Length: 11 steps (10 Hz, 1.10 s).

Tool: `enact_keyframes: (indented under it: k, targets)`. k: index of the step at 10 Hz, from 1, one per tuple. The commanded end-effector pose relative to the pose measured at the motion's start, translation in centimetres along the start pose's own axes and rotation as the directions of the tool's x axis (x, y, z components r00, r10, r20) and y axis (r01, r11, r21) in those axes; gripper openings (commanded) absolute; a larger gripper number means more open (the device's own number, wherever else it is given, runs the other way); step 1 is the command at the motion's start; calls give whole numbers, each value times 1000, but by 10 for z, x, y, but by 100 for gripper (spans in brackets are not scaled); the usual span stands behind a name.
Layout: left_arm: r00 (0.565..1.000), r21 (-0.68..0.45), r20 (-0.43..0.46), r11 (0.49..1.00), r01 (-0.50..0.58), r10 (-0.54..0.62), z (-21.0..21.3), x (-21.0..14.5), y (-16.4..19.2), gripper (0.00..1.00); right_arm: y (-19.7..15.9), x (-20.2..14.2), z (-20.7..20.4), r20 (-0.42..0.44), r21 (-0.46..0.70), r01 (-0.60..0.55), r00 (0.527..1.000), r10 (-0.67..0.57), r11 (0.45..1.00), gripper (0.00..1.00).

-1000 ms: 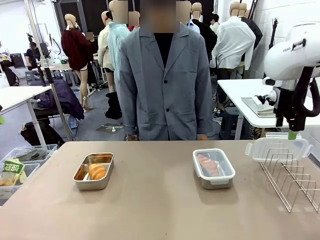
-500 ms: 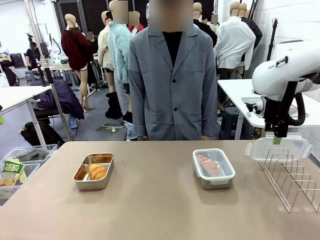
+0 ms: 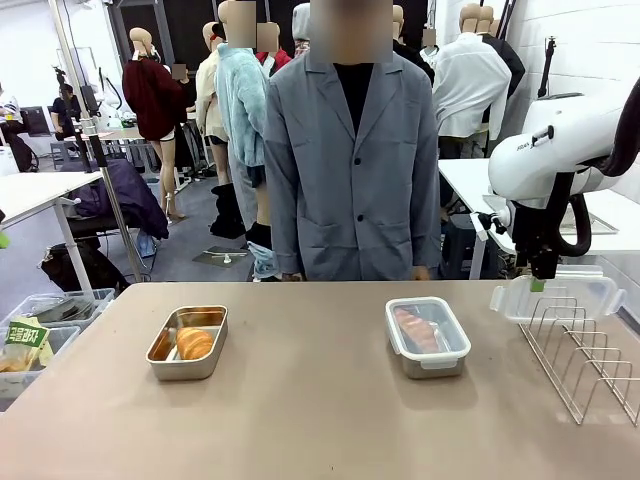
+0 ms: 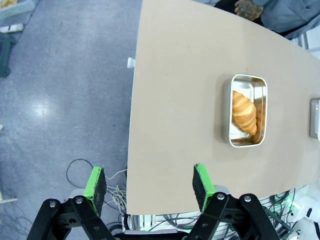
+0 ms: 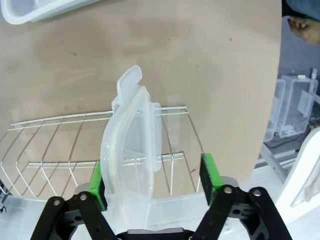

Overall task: Place the bread in airtight containers.
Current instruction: Pick up one Airtight Container lid and hand it to the human.

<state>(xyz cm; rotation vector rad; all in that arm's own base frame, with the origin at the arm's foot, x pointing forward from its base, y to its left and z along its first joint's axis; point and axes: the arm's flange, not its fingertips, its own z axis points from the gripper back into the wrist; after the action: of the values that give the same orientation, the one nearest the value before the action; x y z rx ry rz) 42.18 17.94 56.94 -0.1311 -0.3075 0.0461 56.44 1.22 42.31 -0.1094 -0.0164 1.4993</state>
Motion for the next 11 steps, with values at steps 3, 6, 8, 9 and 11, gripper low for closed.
enact_keyframes:
  k: [3,6,8,9,11]
  targets:
    - [1000,23,3,1000,-1,1,1,-2,1,89,-1,-2,5,-41,12,20,999,-19,1000,0]
    - [1000,23,3,1000,-1,1,1,-2,1,89,3,-3,16,-43,5,20,999,-20,1000,0]
    - [1000,23,3,1000,-1,1,1,-2,1,89,7,-3,24,-45,-3,15,999,-15,1000,0]
    - [1000,23,3,1000,-1,1,1,-2,1,89,9,-5,32,-46,-3,7,999,-8,1000,0]
    - [1000,23,3,1000,-1,1,1,-2,1,89,19,-7,55,-57,-44,-4,998,1,999,0]
